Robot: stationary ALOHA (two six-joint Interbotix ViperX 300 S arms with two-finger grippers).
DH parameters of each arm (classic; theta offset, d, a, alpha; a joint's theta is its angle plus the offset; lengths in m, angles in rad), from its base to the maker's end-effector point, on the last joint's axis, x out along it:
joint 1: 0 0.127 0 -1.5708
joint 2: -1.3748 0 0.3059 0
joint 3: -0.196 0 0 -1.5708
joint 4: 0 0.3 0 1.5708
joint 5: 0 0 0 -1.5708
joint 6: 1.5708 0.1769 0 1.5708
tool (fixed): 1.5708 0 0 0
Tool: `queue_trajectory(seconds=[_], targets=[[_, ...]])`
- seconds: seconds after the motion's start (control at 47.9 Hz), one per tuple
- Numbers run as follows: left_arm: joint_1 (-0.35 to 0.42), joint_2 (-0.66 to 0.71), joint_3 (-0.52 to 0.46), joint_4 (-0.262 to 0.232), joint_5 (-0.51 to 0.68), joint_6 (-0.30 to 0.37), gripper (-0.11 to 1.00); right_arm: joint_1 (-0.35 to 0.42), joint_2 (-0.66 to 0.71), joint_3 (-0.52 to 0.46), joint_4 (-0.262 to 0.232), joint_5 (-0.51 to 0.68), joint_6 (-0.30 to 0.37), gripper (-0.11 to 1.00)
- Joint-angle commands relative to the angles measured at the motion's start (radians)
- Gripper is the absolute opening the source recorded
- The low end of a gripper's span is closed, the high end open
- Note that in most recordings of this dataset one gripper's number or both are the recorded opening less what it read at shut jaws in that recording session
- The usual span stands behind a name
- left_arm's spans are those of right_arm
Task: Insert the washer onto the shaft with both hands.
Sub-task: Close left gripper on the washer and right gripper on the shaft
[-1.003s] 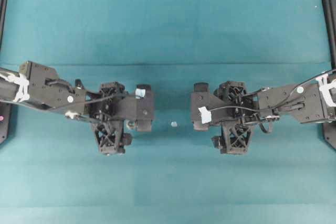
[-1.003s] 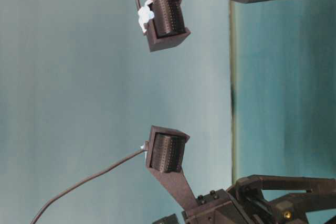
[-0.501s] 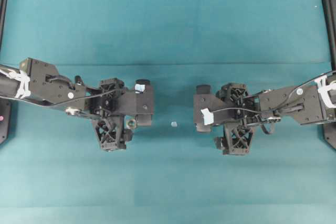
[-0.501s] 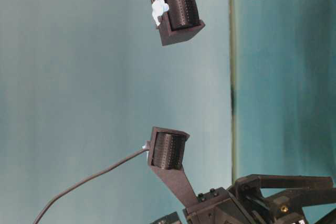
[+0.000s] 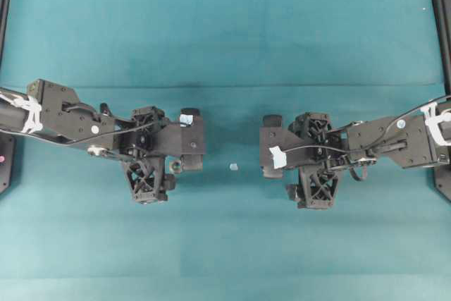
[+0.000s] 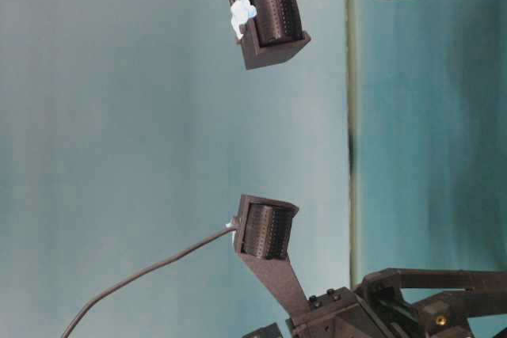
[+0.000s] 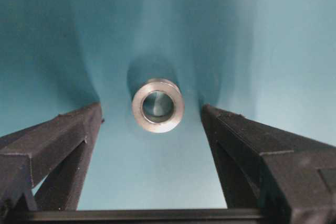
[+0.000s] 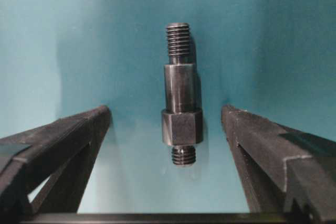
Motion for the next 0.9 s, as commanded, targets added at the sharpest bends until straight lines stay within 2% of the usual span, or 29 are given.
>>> queue_trajectory(seconds=[0.0, 0.877], targets=[[-0.006, -0.003, -0.006, 0.002, -0.005, -0.003, 0.87, -0.006, 0.002, 0.003, -0.002, -0.002, -0.008, 0.78], [-0.018, -0.002, -0.003, 0.002, -0.017, -0.008, 0.87, -0.052, -0.025, 0.005, -0.002, 0.003, -0.009, 0.78]])
